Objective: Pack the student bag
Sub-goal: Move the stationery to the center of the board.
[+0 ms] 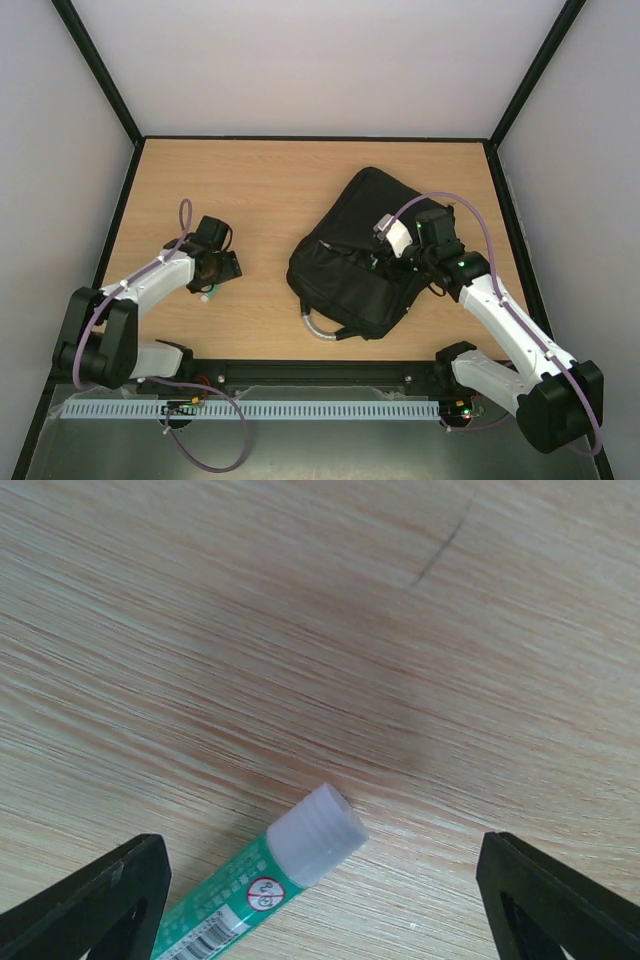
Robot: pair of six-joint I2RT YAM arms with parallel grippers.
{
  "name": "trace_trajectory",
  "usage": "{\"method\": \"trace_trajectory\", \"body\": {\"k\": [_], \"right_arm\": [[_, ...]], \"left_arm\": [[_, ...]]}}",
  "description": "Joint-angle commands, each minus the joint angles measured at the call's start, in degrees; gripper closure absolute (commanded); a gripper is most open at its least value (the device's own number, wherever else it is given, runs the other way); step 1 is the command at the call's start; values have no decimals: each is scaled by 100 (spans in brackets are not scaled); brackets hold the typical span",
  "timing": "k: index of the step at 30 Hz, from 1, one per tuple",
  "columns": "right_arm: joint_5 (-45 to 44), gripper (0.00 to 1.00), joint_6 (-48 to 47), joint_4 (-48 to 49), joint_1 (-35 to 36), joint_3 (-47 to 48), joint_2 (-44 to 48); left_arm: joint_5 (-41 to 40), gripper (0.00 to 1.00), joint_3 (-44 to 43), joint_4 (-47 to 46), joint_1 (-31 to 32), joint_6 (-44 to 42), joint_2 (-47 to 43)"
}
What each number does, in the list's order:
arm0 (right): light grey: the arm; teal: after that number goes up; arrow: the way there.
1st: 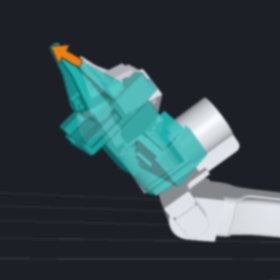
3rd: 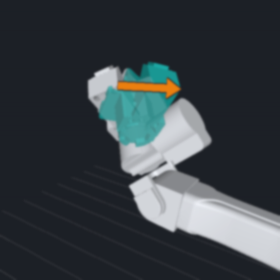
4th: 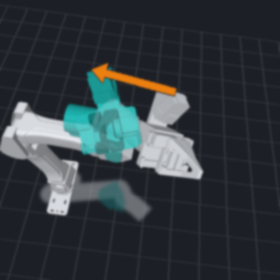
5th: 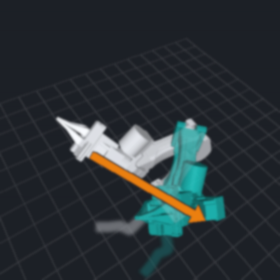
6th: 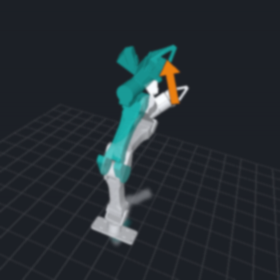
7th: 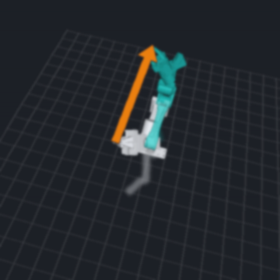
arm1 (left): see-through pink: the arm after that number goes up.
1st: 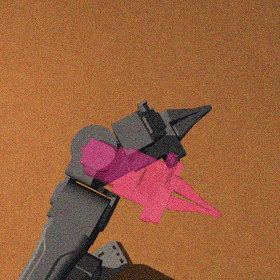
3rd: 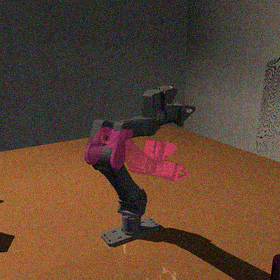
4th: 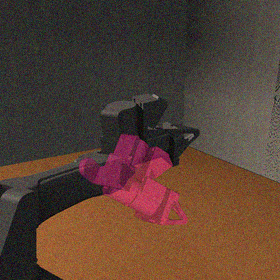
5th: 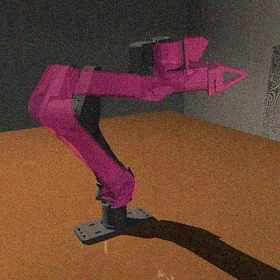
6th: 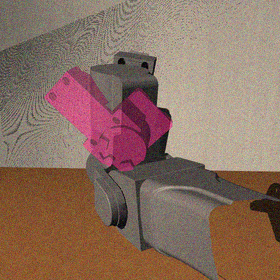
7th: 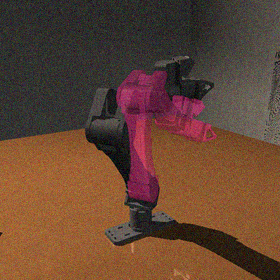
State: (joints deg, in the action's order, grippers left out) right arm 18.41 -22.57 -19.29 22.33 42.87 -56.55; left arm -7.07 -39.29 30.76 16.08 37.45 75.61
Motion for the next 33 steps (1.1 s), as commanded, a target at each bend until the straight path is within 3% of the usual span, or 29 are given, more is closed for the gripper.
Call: {"method": "trace_trajectory", "body": {"k": [1,14,24,33], "right_arm": [[358,99,-72,4,0,20,172],[381,99,-81,-1,0,14,171],[416,99,-73,-14,0,19,195],[395,99,-89,-13,0,14,206]], "left_arm": [[406,13,152,-147,2,80,197],[792,20,620,-89,856,565,-88],[463,34,748,-127,1020,860,242],[493,55,622,-287,1369,710,892]]}}
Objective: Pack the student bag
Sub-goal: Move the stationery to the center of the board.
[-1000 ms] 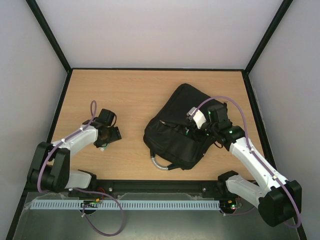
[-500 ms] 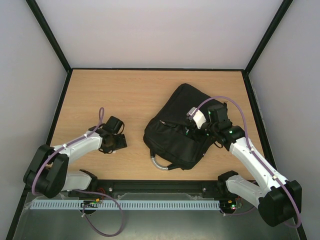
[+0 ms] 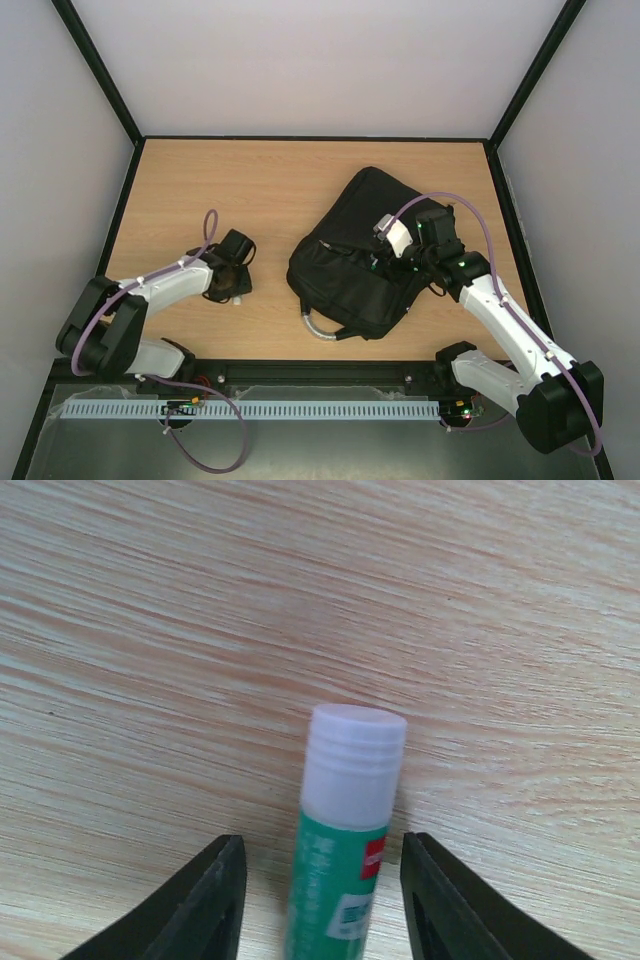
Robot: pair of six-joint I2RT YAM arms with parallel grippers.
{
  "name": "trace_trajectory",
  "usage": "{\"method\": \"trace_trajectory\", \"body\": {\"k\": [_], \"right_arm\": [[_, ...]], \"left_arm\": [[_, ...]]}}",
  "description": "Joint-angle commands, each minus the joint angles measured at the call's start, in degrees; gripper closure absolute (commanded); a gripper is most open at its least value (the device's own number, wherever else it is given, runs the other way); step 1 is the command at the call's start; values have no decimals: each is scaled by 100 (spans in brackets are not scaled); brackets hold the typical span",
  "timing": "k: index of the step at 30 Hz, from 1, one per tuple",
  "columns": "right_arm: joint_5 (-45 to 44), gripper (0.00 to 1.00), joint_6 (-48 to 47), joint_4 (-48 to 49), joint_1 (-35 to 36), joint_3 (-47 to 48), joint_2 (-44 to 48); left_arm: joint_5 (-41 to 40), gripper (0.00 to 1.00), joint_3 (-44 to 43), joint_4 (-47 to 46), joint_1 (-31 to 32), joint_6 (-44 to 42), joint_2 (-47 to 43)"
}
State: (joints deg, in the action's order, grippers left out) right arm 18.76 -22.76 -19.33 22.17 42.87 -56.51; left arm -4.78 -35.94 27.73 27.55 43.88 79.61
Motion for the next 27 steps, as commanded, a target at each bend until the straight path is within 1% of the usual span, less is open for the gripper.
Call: {"method": "trace_trajectory", "body": {"k": [1,8,11,14,16,21,23,25,26,27], "right_arm": [[364,99,-70,-5,15,12,202],[390,99,-79,-9,15,15,193],[387,99,-75,-9,15,11,193],[393,99,-70,-9,15,11,185],[404,99,-76,-13,15,12,184],[411,99,-70,-9,15,11,152],[409,99,-78,-9,16,11,143],[414,99,-71,-9,15,11,140],[414,99,-70,-9,17,11,140],[414,99,-70,-9,15,11,140]], "left_arm": [[232,58,263,34,291,82,520],[170,74,98,160,900,224,657],[151,78,34,199,1306,367,695],[74,79,-115,334,1830,452,675],[78,79,-216,422,2328,431,653],[79,81,-482,556,3329,52,679],[57,82,-534,578,3566,-93,763],[31,81,-559,627,3667,-131,902],[16,79,-571,657,3677,-140,983],[-24,74,-587,716,3685,-130,1060]]}}
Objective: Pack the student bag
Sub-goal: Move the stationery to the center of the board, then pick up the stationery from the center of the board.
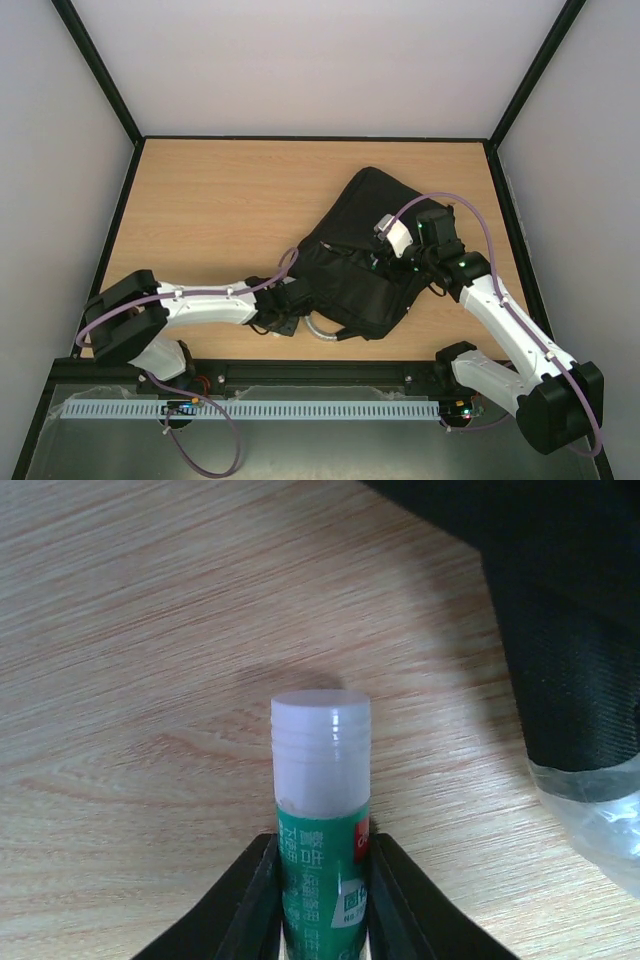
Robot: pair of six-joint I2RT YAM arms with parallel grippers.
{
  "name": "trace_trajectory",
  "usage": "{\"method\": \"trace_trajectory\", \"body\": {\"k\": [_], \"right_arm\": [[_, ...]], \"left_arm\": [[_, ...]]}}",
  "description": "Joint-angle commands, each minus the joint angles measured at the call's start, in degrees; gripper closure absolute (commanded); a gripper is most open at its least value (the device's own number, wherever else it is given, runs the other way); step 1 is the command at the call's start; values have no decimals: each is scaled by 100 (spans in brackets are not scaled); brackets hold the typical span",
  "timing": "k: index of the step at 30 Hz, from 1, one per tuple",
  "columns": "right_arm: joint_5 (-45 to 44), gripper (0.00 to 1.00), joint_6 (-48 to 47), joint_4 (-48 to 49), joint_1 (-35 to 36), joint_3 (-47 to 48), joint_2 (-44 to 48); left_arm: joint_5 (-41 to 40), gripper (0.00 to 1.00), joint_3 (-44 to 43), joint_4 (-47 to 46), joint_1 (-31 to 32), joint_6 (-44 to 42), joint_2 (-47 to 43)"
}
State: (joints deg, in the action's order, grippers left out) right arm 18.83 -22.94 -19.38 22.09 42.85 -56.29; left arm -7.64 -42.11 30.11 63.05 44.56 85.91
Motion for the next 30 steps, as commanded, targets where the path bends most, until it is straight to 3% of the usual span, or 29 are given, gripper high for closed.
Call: {"method": "trace_trajectory", "body": {"k": [1,5,9,22,30], "right_arm": [[405,99,-53,-5,24,13,119],[404,99,-50,-4,24,6,101],[427,99,-53,-3,24,5,86],[449,99,-53,-31,24,21,48],[455,99,-64,-22,28,19,48]], "left_arm": [[183,69,-11,565,142,-156,500],[-78,58,-257,995,292,39,604],[-134,57,-318,1332,427,451,507],[117,77,-182,1235,479,632,474],[-525,87,-1328,2720,465,712,-89]]}}
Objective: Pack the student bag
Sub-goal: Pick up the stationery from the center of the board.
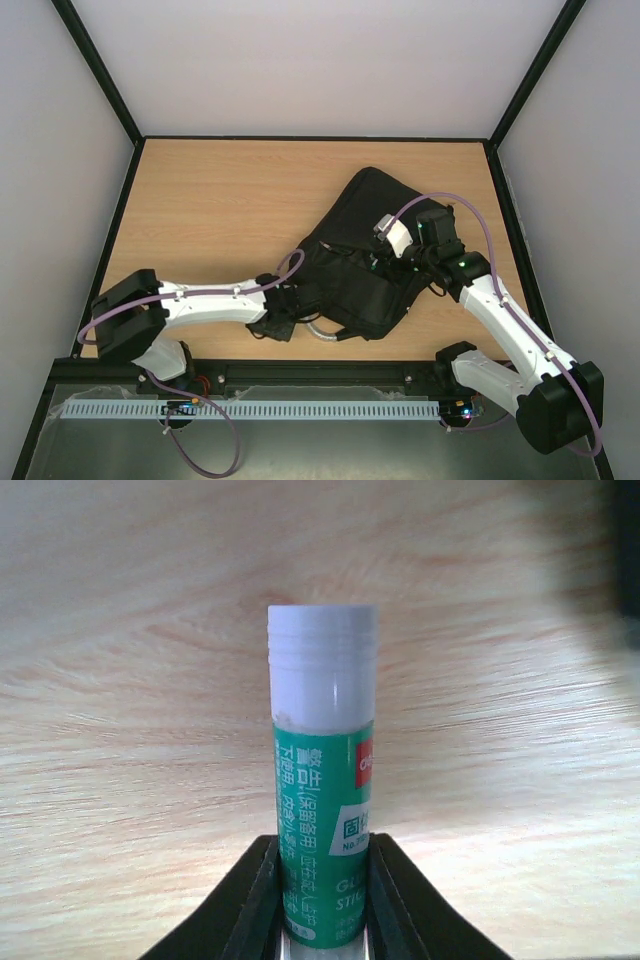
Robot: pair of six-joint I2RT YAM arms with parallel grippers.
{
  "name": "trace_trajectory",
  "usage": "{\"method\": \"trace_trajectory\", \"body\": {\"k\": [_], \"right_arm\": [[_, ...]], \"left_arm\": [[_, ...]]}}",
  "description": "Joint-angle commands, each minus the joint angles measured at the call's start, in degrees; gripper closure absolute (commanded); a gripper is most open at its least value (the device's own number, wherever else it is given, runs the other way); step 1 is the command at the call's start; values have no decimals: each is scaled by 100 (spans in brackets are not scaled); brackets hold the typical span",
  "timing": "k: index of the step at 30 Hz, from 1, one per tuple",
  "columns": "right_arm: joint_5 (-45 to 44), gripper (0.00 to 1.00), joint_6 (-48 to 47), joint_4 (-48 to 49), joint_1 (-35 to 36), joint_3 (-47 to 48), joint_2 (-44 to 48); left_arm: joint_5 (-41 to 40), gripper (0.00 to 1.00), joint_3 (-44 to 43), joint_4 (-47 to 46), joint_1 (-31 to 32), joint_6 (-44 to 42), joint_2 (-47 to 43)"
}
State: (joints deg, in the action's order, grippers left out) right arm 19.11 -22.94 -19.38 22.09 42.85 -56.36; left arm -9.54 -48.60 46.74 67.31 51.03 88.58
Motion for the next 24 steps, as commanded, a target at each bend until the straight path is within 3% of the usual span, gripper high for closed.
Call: {"method": "trace_trajectory", "body": {"k": [1,4,8,15,24], "right_arm": [[439,99,-62,-22,29,21,55],[443,99,-53,-22,28,24,55],[446,99,-44,-22,25,22,55],[410,99,-27,-14,24,22,119],[448,99,-44,-14,24,13,108]], "left_arm": [[-390,88,-885,1158,37,50,-380],[-387,89,-1468,1183,37,-54,-332],[125,90,-2117,504,18,-792,-91],[549,90,-3380,-38,-178,-1622,993],[1112,92,-3842,-420,-753,-2215,1682]]}}
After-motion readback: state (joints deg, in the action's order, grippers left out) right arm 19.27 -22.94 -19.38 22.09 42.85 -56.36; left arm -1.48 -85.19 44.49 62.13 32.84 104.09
